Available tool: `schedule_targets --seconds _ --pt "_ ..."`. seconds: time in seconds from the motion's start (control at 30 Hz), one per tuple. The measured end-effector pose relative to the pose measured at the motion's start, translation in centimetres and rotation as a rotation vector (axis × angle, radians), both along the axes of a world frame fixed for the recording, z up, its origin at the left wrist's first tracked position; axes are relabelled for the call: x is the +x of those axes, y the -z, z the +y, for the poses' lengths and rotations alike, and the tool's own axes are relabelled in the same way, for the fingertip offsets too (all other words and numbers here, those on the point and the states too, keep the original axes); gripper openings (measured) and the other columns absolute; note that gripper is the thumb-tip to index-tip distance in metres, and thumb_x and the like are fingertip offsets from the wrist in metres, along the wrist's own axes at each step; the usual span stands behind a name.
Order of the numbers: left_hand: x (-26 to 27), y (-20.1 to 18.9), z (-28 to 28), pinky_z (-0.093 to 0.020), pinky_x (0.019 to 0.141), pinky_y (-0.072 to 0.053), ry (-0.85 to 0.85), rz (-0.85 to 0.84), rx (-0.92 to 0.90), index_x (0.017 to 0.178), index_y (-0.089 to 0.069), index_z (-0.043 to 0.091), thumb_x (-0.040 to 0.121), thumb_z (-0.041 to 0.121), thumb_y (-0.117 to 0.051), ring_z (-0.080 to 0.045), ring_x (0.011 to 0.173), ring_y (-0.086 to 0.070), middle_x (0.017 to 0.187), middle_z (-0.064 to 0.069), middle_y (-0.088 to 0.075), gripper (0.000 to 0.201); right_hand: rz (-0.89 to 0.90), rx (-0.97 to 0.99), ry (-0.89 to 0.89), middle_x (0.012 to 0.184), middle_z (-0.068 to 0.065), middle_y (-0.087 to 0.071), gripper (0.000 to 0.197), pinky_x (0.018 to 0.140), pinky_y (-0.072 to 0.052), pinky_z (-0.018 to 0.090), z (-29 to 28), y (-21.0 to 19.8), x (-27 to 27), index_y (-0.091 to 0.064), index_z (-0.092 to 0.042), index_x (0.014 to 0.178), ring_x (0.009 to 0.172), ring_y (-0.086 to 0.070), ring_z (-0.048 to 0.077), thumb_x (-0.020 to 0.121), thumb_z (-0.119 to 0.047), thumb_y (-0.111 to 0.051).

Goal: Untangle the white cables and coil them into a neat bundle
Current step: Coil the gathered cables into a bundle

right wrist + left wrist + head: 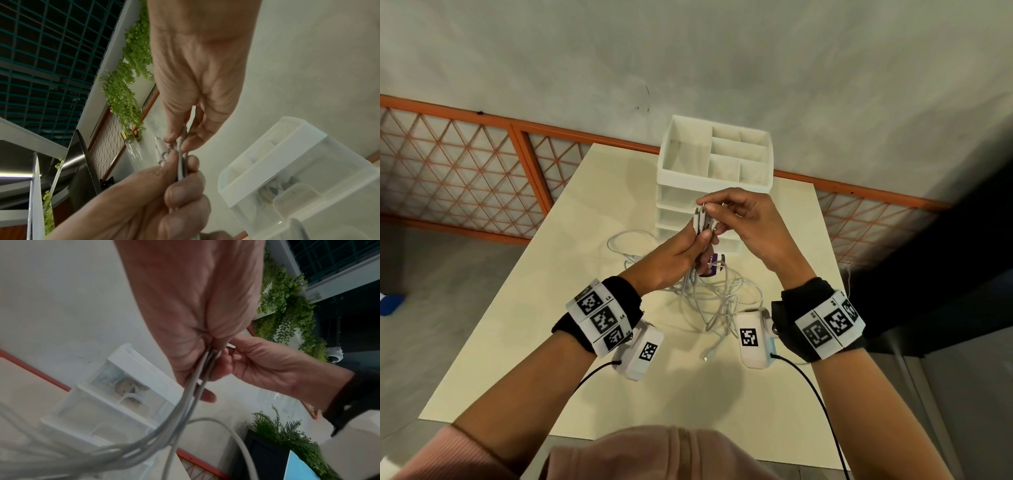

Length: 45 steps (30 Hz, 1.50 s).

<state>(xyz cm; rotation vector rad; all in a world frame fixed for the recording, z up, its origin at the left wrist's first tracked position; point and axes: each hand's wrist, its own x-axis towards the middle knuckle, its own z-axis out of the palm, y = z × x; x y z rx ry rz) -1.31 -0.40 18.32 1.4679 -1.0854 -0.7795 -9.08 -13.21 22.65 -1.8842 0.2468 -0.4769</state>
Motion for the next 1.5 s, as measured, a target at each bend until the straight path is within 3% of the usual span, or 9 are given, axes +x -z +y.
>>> schedule_targets --seconds 0.2,0.4,0.7,0.8,0.9,1.03,1.1,1.33,1.5 --pt "-0.3 0.7 -0.7 -0.031 0.065 -0.041 -0.022 0.068 -0.034 0.118 -0.039 0.012 0.102 0.025 -0.022 -0.002 0.053 -0.032 0.067 0.004 -0.028 0.027 -0.076 0.019 0.101 0.076 -0.005 -0.056 0.029 0.077 -0.057 0.025 0.2 1.0 0.5 -0.066 -0.009 0.116 0.067 -0.061 0.002 0.088 -0.012 -0.063" --pt "0.4 0.5 -0.7 -0.032 0.066 -0.043 -0.033 0.033 -0.002 0.145 -0.021 0.018 0.099 0.035 -0.026 -0.006 0.057 -0.034 0.068 0.002 -0.027 0.049 -0.080 0.123 0.027 0.102 0.007 -0.050 0.034 0.089 -0.054 0.024 0.4 1.2 0.4 -0.059 -0.007 0.126 0.094 -0.062 0.014 0.092 -0.008 -0.057" --pt "-0.2 0.0 -0.7 -0.037 0.075 -0.051 0.000 0.016 0.079 0.111 -0.038 0.009 0.102 0.022 -0.026 -0.005 0.059 -0.038 0.070 -0.001 -0.036 0.020 -0.055 0.126 0.006 0.092 -0.002 -0.057 0.033 0.084 -0.050 0.024 -0.2 0.9 0.1 -0.069 -0.017 0.111 0.081 -0.061 0.009 0.080 -0.008 -0.072" --pt "-0.4 -0.3 -0.8 -0.026 0.073 -0.051 -0.060 0.163 0.024 0.125 -0.035 -0.005 0.102 0.022 -0.026 -0.009 0.061 -0.039 0.070 -0.002 -0.033 0.037 -0.019 0.088 0.031 0.103 0.002 -0.057 0.052 0.084 -0.051 0.020 0.0 1.4 0.2 -0.050 -0.029 0.131 0.090 -0.060 0.008 0.083 -0.019 -0.069" --pt "-0.2 -1.3 -0.8 -0.025 0.071 -0.049 -0.155 0.218 -0.087 0.093 -0.047 0.014 0.102 0.029 -0.027 -0.004 0.061 -0.050 0.069 0.004 -0.044 0.027 0.160 0.214 -0.151 0.115 0.010 -0.060 0.073 0.091 -0.053 0.029 0.4 3.2 0.2 -0.031 -0.015 0.141 0.108 -0.061 0.018 0.081 -0.018 -0.071" --pt "1.1 -2.1 -0.5 -0.024 0.061 -0.041 -0.140 0.334 -0.240 0.077 -0.036 0.017 0.102 0.029 -0.026 -0.006 0.054 -0.032 0.062 0.011 -0.034 0.030 0.361 0.150 -0.411 0.070 0.000 -0.067 0.009 0.079 -0.052 0.028 1.0 5.4 -0.2 -0.064 -0.006 0.091 0.073 -0.065 0.017 0.084 -0.008 -0.069" --pt "1.3 -2.0 -0.2 -0.021 0.055 -0.037 -0.167 0.349 -0.273 0.074 -0.035 0.017 0.103 0.028 -0.024 -0.007 0.052 -0.027 0.061 0.011 -0.032 0.033 0.391 0.074 -0.412 0.060 -0.002 -0.063 0.013 0.074 -0.048 0.022 0.9 5.6 0.1 -0.064 -0.003 0.078 0.067 -0.063 0.013 0.086 -0.014 -0.067" --pt "3.1 -4.2 1.2 -0.019 0.047 -0.022 -0.242 0.410 -0.479 0.072 -0.031 0.019 0.103 0.026 -0.022 -0.006 0.050 -0.019 0.057 0.013 -0.030 0.033 0.446 -0.238 -0.326 0.102 -0.006 -0.067 0.009 0.099 -0.042 0.028 -1.8 8.6 -0.4 -0.066 -0.015 0.091 0.103 -0.061 0.010 0.084 -0.016 -0.070" --pt "3.0 -4.2 1.8 -0.021 0.045 -0.016 -0.338 0.368 -0.428 0.067 -0.026 0.020 0.103 0.027 -0.029 -0.009 0.050 -0.014 0.057 0.009 -0.020 0.037 0.416 -0.312 -0.281 0.082 -0.014 -0.059 0.003 0.079 -0.042 0.010 -1.7 8.5 -0.9 -0.063 -0.010 0.085 0.076 -0.057 -0.004 0.086 -0.007 -0.065"
